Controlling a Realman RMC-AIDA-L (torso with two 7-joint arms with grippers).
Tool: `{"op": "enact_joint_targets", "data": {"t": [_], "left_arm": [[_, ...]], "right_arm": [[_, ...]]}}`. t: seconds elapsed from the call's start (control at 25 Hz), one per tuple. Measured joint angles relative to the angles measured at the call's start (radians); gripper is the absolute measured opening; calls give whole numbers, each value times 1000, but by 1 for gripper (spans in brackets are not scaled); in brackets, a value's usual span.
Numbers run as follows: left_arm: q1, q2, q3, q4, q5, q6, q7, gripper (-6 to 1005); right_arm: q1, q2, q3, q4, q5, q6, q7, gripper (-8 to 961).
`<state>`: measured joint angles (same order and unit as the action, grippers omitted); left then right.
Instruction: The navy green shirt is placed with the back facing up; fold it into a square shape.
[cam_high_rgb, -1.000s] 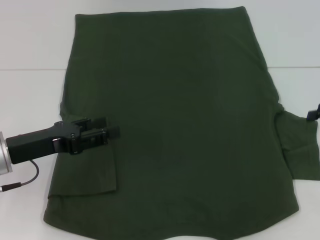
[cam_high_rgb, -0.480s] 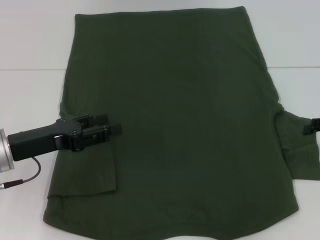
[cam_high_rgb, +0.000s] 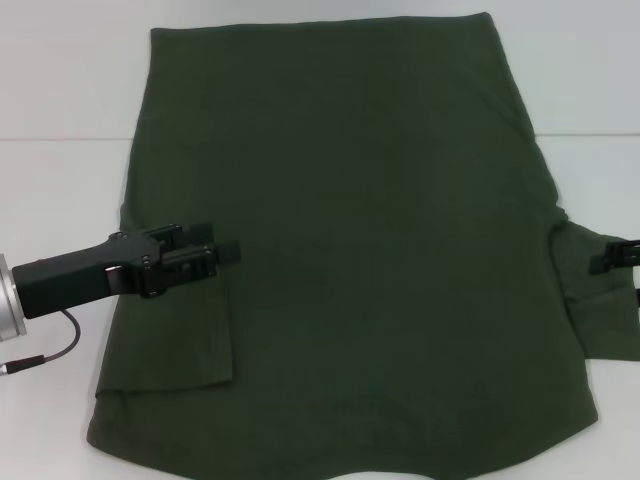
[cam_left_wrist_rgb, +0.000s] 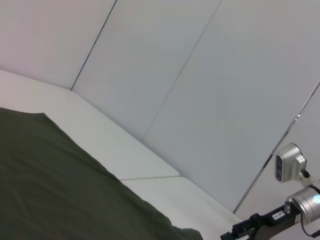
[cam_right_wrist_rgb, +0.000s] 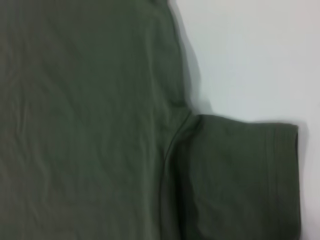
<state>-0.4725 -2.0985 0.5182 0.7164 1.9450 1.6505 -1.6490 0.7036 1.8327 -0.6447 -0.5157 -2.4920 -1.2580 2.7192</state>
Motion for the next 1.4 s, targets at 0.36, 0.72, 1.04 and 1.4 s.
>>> {"op": "enact_joint_targets", "data": {"t": [0.36,0.72,1.04,1.4], "left_arm": [[-5,0,0,0,0,2,-4,724],[-9,0,-1,0,-1,3,-5,725],[-11,0,-1,0,-13,4,-2,725],[-12,0,-1,0,-27,9,-3,725]], "right_arm": [[4,15,8,-1,4,24,-29,892],[4,17,13,11,43,12,-31,877],[-4,17,4,8,42,7,-31,861],[-4,24,-12,10,39,45,-32,843]]}}
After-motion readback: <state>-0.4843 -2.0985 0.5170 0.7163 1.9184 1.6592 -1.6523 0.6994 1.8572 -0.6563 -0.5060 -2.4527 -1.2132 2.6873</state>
